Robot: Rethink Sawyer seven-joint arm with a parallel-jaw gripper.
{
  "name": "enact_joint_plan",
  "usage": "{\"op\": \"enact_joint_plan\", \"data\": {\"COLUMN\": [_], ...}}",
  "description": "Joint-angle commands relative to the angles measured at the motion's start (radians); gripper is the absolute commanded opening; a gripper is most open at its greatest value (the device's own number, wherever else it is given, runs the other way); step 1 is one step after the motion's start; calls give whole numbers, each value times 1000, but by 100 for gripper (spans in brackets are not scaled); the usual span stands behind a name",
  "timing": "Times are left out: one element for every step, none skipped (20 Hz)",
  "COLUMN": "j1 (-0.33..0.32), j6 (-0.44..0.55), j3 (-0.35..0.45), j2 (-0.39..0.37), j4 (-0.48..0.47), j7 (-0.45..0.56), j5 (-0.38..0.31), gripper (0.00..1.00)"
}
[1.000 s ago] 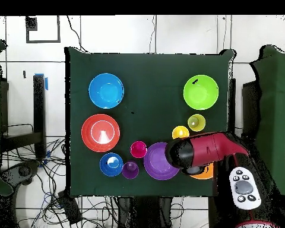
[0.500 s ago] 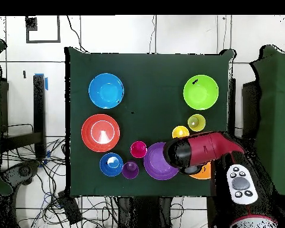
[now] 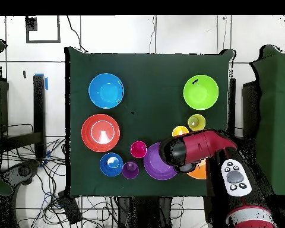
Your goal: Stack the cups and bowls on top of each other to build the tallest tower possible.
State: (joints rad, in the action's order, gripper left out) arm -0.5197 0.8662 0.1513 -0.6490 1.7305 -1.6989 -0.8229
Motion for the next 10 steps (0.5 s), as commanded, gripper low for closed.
{"op": "enact_joint_plan", "data": {"j1": [11,10,9,4,3,8,7,5,4,3], "j6": [-48,-52,-54,-57,-58,-55,-53,-56,-57,-66], "j3": [117,119,121,123,124,125,127,129,129,130], "j2": [60,62,63,62,61,62,62,66,68,73], "j4": [-29,-27,-26,-23,-21,-21,-21,-20,-19,-17], "j7": [181,179,177,178,179,175,177,176,175,169], "j5": [-42,-41,-42,-39,-39,-38,-38,-37,-39,-41], "gripper": [100,100,100,100,100,100,100,100,100,100]}}
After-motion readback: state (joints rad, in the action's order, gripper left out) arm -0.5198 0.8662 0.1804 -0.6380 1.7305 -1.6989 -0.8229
